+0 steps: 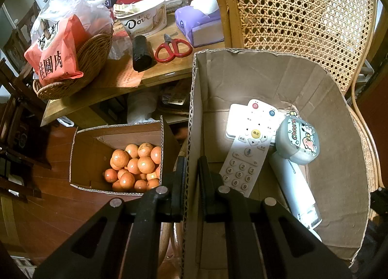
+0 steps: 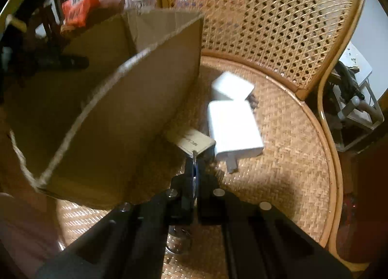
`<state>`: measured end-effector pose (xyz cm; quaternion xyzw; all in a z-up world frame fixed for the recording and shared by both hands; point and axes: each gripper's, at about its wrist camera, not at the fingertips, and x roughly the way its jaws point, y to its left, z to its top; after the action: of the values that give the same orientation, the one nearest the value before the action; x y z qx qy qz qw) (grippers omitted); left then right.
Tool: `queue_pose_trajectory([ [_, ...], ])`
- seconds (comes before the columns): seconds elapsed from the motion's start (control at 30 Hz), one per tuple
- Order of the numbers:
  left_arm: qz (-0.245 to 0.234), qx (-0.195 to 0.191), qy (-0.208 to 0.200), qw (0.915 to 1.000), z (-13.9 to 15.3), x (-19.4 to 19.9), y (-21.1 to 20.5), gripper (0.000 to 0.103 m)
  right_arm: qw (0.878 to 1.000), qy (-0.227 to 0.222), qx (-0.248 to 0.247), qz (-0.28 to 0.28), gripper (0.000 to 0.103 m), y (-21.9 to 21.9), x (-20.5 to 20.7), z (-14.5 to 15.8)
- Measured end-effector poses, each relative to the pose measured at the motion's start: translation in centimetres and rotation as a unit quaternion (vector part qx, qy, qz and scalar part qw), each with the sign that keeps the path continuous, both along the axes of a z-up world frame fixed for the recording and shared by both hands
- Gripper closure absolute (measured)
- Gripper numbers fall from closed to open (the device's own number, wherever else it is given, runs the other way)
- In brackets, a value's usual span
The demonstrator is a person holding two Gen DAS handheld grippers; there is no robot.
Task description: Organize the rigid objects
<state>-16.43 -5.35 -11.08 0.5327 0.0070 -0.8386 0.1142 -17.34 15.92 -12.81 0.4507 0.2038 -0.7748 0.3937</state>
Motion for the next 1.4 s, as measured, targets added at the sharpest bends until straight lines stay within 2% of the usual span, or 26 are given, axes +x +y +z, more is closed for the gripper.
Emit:
queue_pose_trajectory([
  [0.3,0.002,0.001,-0.001,1.0000,0.1,0.0,0.0,0.094,0.994,-0.012,-0.093,-0.051,0.100,1.8,-2.6,2.6],
  [0.73,0.004,0.002,-0.001,1.0000,0.1,0.0,0.0,0.094,0.983,0.007,-0.162,-0.089,0.100,2.9,-3.9,6.1],
  [0.9,0.004,0.000,-0.001,1.0000,0.2,0.0,0.0,0.094,0.979,0.022,-0.180,-0.095,0.100,2.5,-4.6,7.7],
  [1.13,0.005,0.002,-0.001,1.0000,0.3,0.1,-0.1,0.094,0.971,0.019,-0.211,-0.110,0.100,1.9,-6.2,9.2],
  [1.4,0.007,0.002,-0.001,1.0000,0.2,0.0,-0.1,0.094,0.968,0.027,-0.219,-0.123,0.100,1.2,-7.8,10.0],
])
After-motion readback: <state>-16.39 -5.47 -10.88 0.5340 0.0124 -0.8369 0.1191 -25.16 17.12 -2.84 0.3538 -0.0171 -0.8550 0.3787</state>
